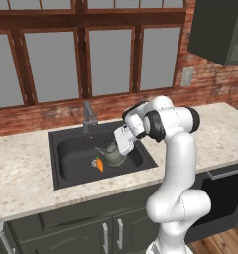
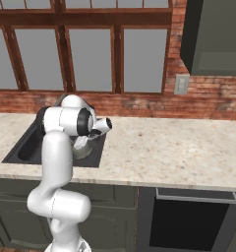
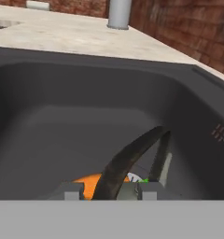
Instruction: Open the cabinet, pick the kettle from the cabinet, and place it in the sink.
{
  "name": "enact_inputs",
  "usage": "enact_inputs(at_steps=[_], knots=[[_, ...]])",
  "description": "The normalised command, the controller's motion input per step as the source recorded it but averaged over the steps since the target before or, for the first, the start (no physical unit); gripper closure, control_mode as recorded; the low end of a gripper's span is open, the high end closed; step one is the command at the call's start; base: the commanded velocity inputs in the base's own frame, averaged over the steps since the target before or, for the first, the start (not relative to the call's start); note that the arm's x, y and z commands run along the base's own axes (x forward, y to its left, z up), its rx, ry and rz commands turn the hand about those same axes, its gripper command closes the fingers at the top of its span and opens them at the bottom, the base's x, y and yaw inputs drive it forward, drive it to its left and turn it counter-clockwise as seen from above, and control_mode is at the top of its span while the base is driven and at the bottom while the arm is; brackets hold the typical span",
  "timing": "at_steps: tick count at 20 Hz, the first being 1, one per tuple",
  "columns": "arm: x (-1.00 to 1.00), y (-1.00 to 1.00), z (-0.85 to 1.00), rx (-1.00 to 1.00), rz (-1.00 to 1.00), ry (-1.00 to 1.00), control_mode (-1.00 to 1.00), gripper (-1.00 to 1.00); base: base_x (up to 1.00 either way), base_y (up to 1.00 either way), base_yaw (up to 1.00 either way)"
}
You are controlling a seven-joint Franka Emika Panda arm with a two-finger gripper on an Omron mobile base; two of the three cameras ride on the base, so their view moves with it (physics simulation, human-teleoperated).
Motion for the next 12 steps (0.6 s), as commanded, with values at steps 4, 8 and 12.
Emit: enact_inputs(at_steps=[4,8,12], knots=[[-0.19,0.0,-0.34,0.0,0.0,0.03,-1.0,-1.0,0.0,0.0,0.0],[-0.12,-0.01,-0.2,0.0,-0.01,0.01,-1.0,-1.0,0.0,0.0,0.0],[-0.09,-0.07,-0.14,0.0,-0.04,0.07,-1.0,-1.0,0.0,0.0,0.0]])
